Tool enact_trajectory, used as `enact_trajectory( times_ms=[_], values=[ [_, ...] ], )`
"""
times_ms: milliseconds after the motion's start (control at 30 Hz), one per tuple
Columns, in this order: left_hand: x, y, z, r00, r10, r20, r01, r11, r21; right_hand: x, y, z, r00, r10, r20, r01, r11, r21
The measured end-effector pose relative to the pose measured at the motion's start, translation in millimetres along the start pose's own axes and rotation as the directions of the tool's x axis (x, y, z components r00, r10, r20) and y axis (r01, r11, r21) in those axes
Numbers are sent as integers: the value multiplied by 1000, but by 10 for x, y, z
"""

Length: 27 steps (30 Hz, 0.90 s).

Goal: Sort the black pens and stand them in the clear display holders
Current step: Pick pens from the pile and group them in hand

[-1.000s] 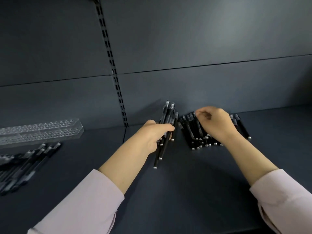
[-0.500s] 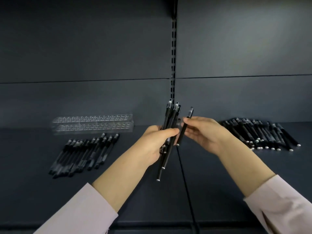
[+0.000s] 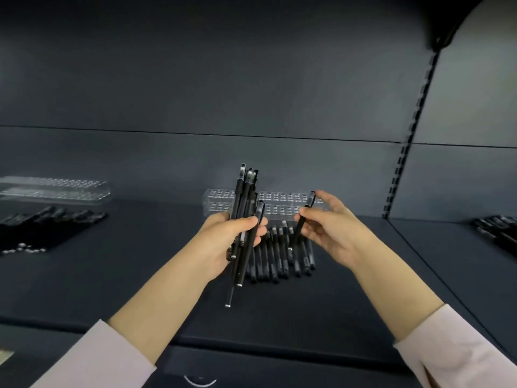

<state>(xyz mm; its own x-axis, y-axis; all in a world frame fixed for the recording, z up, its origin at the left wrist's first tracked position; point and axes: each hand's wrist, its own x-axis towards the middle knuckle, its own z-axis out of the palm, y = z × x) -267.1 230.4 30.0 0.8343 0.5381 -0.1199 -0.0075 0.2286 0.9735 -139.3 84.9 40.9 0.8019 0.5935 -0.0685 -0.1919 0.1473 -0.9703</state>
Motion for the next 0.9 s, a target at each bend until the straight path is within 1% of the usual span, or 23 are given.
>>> enact_trajectory(
  times_ms=[133,300,533,600,700,800,900],
  values=[
    [0,68,-451,998,3,-66,-5,999,-33,95,48,410,999,7,50,-6,1000,-15],
    [20,145,-958,987,35,-155,-50,994,-96,285,197,923,995,0,100,2,1000,-17],
    [68,399,-1971,966,70,-248,-106,985,-136,479,413,2060,989,-1,147,-2,1000,18],
    [127,534,-2318,963,84,-255,-120,984,-128,559,441,2430,988,-16,156,14,1000,16],
    [276,712,-2806,965,83,-250,-113,988,-105,701,587,2961,992,-17,122,22,999,-38],
    [440,823,-3245,973,81,-217,-101,991,-83,847,832,3417,996,47,70,-40,993,-108],
    [616,878,-3598,981,73,-181,-90,992,-86,960,1027,3722,996,91,24,-86,984,-155]
  ],
)
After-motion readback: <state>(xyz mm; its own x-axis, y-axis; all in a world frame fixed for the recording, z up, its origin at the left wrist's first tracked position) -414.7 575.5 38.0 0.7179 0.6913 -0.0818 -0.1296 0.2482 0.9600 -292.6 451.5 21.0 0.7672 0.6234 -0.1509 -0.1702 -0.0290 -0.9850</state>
